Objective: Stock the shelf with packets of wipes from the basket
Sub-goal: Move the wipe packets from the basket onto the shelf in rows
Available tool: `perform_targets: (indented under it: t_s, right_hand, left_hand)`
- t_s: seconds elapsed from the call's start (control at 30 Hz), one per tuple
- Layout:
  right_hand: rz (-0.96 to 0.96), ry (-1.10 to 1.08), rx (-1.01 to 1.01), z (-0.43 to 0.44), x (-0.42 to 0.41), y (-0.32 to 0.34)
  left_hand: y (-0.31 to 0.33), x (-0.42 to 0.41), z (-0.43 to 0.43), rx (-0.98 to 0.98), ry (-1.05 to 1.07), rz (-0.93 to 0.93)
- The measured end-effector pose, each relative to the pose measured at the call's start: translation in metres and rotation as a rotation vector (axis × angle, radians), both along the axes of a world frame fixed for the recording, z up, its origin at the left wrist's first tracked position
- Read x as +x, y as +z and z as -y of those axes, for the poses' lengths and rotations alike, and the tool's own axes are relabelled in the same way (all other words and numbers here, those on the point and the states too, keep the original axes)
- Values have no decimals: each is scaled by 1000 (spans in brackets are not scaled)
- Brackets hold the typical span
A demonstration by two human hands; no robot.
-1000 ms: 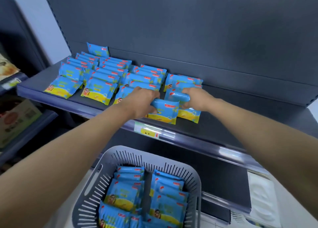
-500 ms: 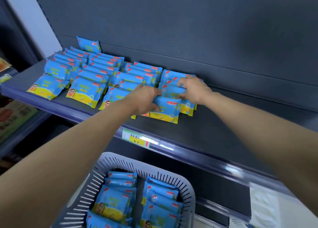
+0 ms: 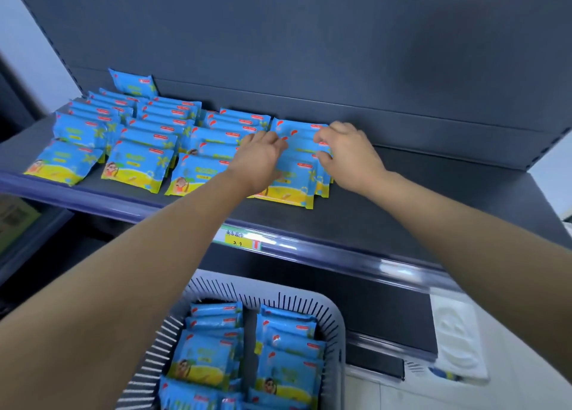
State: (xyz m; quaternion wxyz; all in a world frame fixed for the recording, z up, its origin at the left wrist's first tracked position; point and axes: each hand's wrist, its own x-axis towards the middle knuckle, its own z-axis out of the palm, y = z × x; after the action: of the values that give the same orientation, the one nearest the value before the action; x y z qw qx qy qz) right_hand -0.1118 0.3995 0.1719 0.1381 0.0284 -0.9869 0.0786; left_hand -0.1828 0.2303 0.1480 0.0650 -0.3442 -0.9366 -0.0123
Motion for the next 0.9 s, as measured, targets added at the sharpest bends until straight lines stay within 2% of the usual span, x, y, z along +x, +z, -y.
perform_targets:
  t_s: [0.3, 0.4, 0.53, 0.73, 0.9]
  right_hand:
    - [-256, 39, 63, 55, 74, 0]
    - [-226, 77, 43, 81, 104, -22]
    - [-57, 118, 27, 113, 140, -76]
    - [363, 106, 112, 126, 171, -171]
    - [713, 45, 136, 128, 183, -225]
  left_hand:
    - [27, 75, 69, 369, -195, -178]
    - [11, 107, 94, 384, -247, -144]
    - [-35, 142, 124, 263, -243, 4]
    - [-116, 163, 162, 76, -166, 241]
    - [-174, 162, 182, -59, -128, 290]
